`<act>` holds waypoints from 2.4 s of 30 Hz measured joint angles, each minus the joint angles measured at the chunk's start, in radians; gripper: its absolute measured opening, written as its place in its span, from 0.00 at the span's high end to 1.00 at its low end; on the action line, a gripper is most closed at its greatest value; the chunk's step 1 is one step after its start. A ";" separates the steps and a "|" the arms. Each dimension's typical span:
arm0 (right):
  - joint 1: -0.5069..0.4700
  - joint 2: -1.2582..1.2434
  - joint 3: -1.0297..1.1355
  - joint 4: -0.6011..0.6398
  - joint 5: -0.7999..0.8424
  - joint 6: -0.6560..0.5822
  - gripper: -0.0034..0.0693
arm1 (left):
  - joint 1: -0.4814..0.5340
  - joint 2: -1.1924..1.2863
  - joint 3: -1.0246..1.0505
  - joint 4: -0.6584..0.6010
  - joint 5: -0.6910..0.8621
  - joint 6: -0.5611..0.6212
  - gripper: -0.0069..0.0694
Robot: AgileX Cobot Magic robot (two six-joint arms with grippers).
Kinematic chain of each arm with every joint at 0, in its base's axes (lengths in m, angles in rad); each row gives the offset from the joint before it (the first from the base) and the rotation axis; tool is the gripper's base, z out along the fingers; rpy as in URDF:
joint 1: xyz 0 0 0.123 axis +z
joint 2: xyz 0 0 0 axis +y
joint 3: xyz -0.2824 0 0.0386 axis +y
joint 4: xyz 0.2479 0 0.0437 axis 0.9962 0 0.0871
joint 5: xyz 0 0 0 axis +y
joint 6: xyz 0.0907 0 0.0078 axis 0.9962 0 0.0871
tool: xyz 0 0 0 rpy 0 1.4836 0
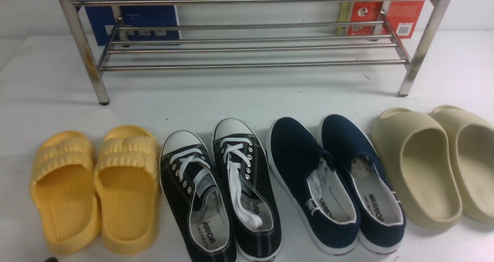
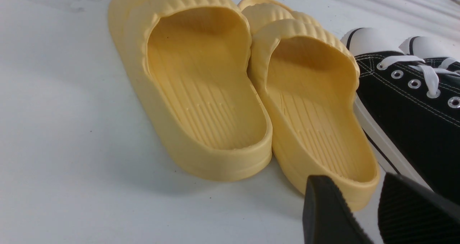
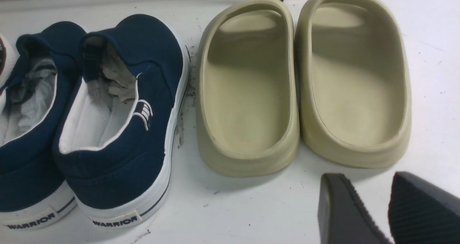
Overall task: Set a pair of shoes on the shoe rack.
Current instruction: Use the left arm to grab the shoe closest to it
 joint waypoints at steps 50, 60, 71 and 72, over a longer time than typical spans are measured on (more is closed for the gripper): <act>0.000 0.000 0.000 0.000 0.000 0.000 0.62 | -0.147 1.261 -0.925 -0.285 0.445 0.149 0.93; 0.000 0.000 0.000 0.000 0.000 0.000 0.62 | -0.542 1.301 -0.974 -0.065 0.418 -0.250 0.93; 0.000 0.000 0.000 0.000 0.000 0.000 0.62 | -0.570 1.403 -0.980 0.018 0.415 -0.324 0.66; 0.000 0.000 0.000 0.000 0.000 0.000 0.62 | -0.570 1.420 -0.980 0.022 0.415 -0.341 0.60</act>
